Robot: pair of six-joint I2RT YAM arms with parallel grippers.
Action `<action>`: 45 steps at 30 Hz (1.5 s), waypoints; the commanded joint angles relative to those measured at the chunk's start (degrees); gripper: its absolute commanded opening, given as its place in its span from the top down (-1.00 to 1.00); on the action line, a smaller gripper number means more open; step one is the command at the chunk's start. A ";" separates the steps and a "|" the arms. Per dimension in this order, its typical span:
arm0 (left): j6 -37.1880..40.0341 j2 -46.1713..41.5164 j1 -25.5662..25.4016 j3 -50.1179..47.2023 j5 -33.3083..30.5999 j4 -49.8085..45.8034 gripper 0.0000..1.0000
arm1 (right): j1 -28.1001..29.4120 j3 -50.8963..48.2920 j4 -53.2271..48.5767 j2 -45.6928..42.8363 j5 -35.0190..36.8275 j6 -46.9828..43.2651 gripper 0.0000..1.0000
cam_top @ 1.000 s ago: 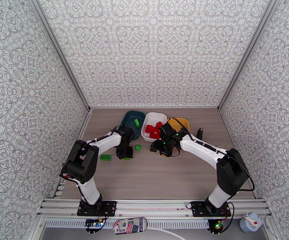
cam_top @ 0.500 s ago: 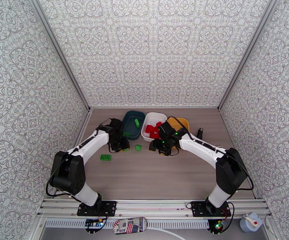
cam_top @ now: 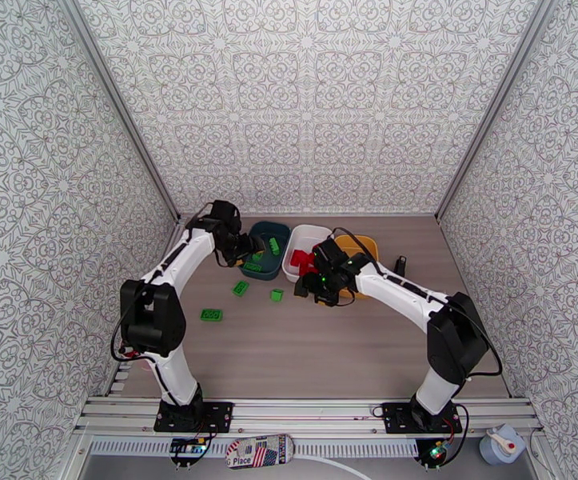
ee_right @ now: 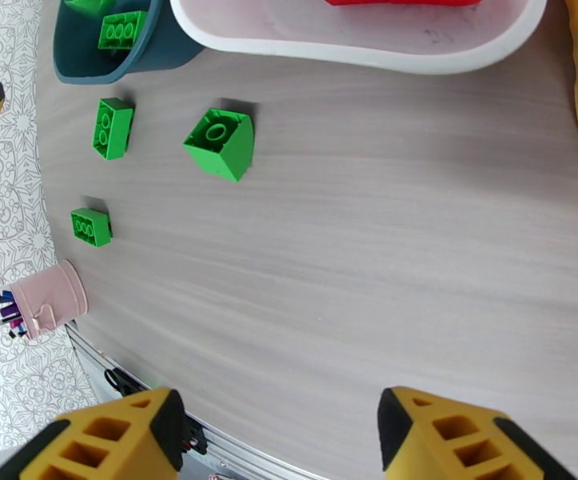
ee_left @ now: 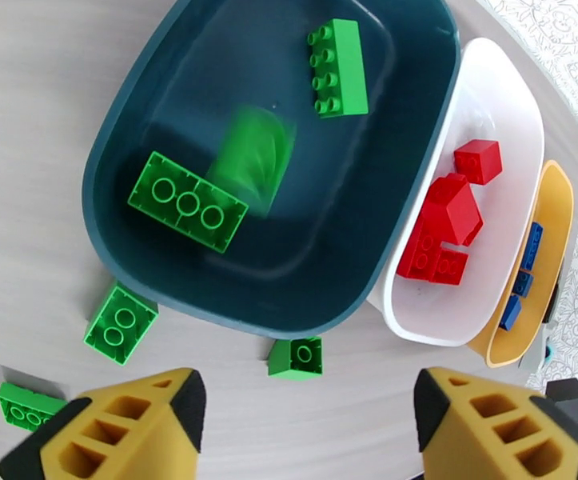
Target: Sort the legos into containers by color
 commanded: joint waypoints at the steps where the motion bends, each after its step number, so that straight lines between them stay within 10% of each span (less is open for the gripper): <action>1: 1.34 -1.63 -1.58 -0.50 -2.14 -2.16 -0.54 | 0.26 -1.61 -1.33 -2.78 1.63 -0.68 -0.44; 19: 7.31 -1.45 -19.47 -16.62 -17.04 1.30 -0.64 | -0.45 -11.95 -2.02 -8.44 3.22 1.17 -0.62; 45: 10.85 12.29 -21.09 -5.69 -18.35 1.14 -0.13 | -0.42 -15.57 -3.81 -14.46 5.87 4.09 -0.58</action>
